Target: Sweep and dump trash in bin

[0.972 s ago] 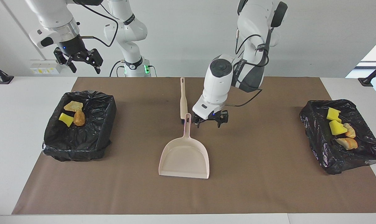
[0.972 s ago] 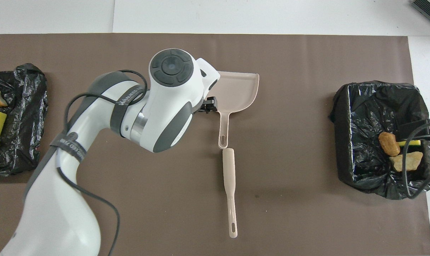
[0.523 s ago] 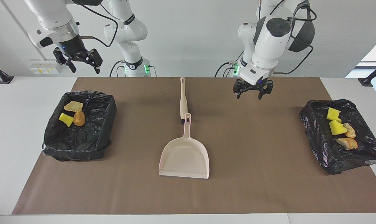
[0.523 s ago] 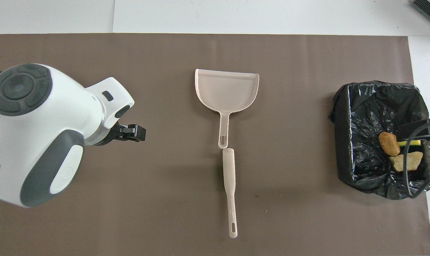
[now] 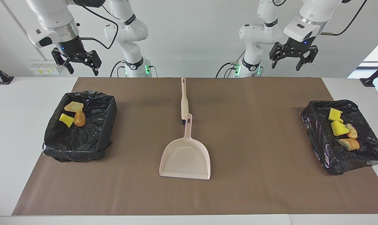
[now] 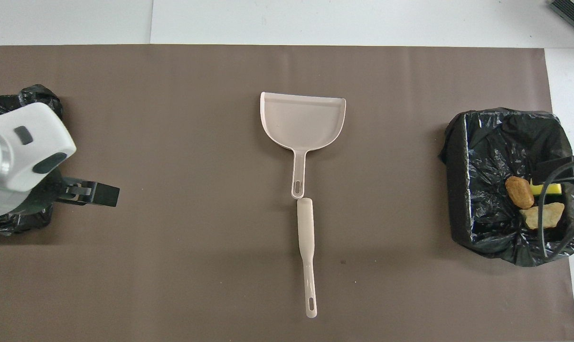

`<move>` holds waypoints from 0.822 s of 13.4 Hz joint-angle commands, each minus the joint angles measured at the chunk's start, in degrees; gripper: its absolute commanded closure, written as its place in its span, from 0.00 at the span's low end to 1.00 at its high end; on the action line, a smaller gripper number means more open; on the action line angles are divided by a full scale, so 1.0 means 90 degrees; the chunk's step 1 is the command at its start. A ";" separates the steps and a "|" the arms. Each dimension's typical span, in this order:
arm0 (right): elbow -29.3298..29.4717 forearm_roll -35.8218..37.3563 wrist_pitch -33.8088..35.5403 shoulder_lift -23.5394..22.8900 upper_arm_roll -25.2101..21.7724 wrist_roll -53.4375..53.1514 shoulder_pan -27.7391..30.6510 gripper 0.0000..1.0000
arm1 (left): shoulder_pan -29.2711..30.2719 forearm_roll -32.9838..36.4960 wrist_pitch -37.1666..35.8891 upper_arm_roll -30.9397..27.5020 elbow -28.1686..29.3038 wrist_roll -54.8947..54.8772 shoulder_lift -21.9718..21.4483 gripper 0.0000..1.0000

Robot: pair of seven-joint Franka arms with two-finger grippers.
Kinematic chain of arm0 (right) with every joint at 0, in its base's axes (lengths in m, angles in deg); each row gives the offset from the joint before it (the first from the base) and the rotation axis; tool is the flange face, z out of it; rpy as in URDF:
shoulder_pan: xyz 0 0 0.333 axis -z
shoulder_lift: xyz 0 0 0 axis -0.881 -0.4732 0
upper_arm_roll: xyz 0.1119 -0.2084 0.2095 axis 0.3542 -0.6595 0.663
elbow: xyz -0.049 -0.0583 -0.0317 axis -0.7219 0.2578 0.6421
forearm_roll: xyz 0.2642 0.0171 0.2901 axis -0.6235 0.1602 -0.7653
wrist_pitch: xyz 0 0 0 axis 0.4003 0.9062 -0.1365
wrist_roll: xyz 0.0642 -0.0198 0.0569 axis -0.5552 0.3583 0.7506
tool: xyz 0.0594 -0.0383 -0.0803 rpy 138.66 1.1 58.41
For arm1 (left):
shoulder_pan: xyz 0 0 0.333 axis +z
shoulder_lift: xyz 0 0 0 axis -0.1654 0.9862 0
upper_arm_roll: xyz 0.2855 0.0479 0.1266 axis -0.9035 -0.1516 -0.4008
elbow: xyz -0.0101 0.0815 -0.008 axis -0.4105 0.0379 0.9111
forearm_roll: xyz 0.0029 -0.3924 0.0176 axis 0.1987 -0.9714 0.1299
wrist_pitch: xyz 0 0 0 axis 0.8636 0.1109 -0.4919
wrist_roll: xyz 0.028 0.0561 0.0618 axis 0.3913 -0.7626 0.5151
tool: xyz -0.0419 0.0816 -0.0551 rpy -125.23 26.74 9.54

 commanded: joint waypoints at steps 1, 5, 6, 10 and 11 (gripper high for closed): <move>-0.0175 0.0149 -0.0167 0.0122 0.0017 0.0152 0.0009 0.00 | 0.0387 -0.0218 -0.0619 0.0066 -0.1021 -0.0158 0.0669 0.00; -0.0204 0.0139 -0.0089 0.0141 0.0017 0.0163 0.0048 0.00 | 0.0554 -0.0258 -0.1070 0.0085 -0.1786 -0.0197 0.1052 0.00; -0.0243 0.0139 -0.0089 0.0160 0.0007 0.0182 0.0048 0.00 | 0.0545 -0.0278 -0.0993 0.0085 -0.1757 -0.0216 0.0945 0.00; -0.0253 0.0139 -0.0108 0.0161 0.0017 0.0163 0.0029 0.00 | 0.0555 -0.0278 -0.0485 0.0066 -0.0869 -0.0187 0.0407 0.00; -0.0253 0.0139 -0.0108 0.0161 0.0017 0.0163 0.0029 0.00 | 0.0555 -0.0258 -0.0475 0.0066 -0.0868 -0.0187 0.0436 0.00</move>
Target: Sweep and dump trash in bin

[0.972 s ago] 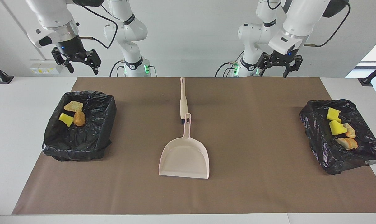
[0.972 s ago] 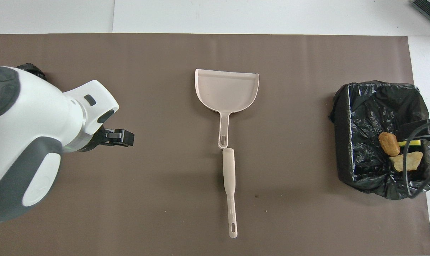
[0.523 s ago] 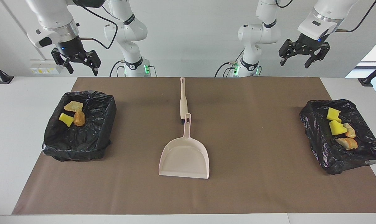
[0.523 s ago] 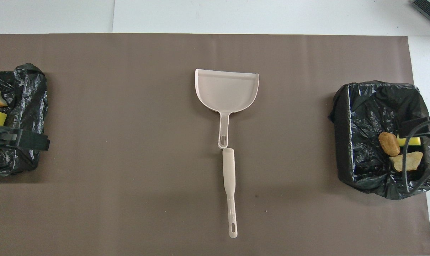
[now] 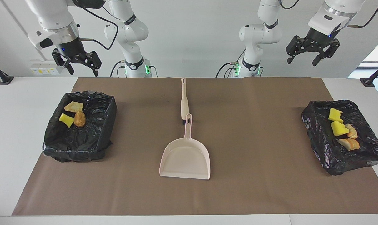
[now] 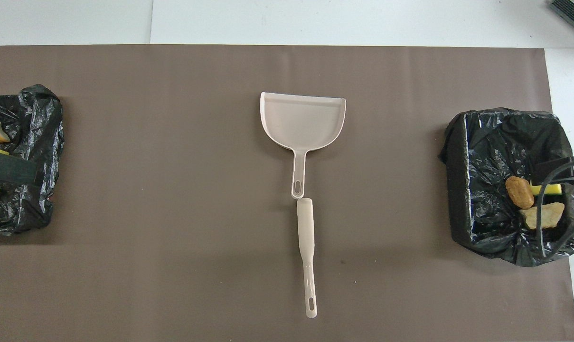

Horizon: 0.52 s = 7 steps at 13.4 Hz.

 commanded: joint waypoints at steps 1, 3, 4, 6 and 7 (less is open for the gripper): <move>-0.0202 0.0134 -0.0100 0.0160 0.0027 0.0128 0.0025 0.00 | 0.0112 -0.0086 0.0224 0.0041 0.0399 -0.0048 -0.0240 0.00; -0.0202 0.0134 -0.0130 0.0160 0.0027 0.0128 0.0025 0.00 | 0.0122 -0.0048 0.0234 0.0041 0.0438 -0.0019 -0.0259 0.00; -0.0193 0.0134 -0.0130 0.0160 0.0027 0.0128 0.0025 0.00 | 0.0122 -0.0028 0.0234 0.0031 0.0448 -0.0009 -0.0250 0.00; -0.0193 0.0134 -0.0130 0.0160 0.0027 0.0128 0.0025 0.00 | 0.0122 -0.0028 0.0224 0.0041 0.0496 -0.0019 -0.0259 0.00; -0.0202 0.0134 -0.0130 0.0160 0.0027 0.0128 0.0025 0.00 | 0.0122 -0.0028 0.0224 0.0031 0.0506 -0.0009 -0.0269 0.00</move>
